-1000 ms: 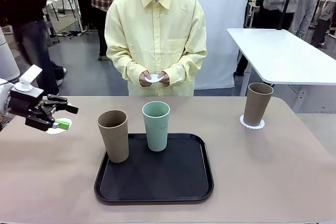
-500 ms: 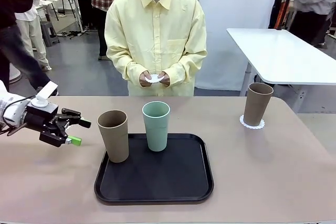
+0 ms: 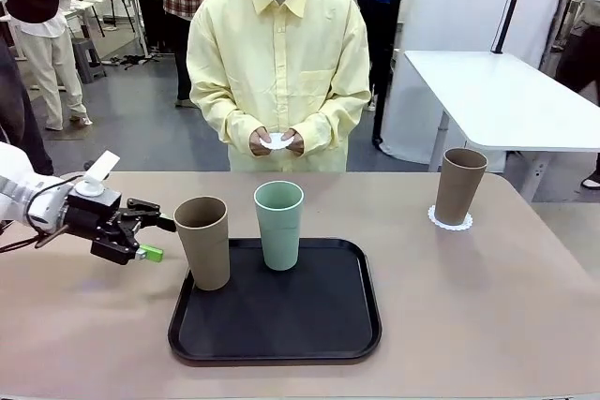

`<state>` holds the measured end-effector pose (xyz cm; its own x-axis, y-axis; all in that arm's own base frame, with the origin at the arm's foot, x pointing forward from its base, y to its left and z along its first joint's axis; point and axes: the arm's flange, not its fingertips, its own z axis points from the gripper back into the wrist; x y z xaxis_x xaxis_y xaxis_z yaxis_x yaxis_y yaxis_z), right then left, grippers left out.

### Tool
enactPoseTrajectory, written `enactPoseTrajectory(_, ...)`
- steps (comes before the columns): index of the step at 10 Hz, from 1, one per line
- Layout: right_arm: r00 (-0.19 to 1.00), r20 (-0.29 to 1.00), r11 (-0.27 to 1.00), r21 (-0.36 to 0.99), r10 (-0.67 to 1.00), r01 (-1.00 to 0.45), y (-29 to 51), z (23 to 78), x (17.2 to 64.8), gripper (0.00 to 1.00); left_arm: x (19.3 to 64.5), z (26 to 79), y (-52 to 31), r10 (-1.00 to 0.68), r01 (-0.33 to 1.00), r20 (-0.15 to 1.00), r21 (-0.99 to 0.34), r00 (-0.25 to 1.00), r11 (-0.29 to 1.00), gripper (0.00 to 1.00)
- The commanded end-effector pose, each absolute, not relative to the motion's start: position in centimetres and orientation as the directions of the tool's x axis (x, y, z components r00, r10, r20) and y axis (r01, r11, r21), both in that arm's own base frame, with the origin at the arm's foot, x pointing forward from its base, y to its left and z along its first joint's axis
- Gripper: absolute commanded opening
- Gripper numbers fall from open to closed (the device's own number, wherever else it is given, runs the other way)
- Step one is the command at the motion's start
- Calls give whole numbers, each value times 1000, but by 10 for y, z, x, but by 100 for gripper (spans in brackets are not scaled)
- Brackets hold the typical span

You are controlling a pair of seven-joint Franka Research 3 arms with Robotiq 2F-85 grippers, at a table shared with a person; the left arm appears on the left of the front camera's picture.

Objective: Place coasters on the table and set cups on them.
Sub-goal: Take one Reusable plastic cup from the Flat Tray and place it on a coaster set by the human.

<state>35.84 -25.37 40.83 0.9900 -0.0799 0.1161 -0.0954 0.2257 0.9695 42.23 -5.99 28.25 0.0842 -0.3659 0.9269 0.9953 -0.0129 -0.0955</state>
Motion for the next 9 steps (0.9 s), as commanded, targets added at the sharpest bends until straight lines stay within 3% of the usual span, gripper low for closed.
enactPoseTrajectory(1, 991, 113, 228, 969, -75, -93, -254, 408, 358, 100, 434, 275, -71, -344, 998, 938, -61, 51, -19, 100)
enactPoseTrajectory(9, 991, 113, 228, 969, -75, -93, -254, 408, 358, 100, 434, 264, -100, -330, 996, 944, -53, 25, -75, 100)
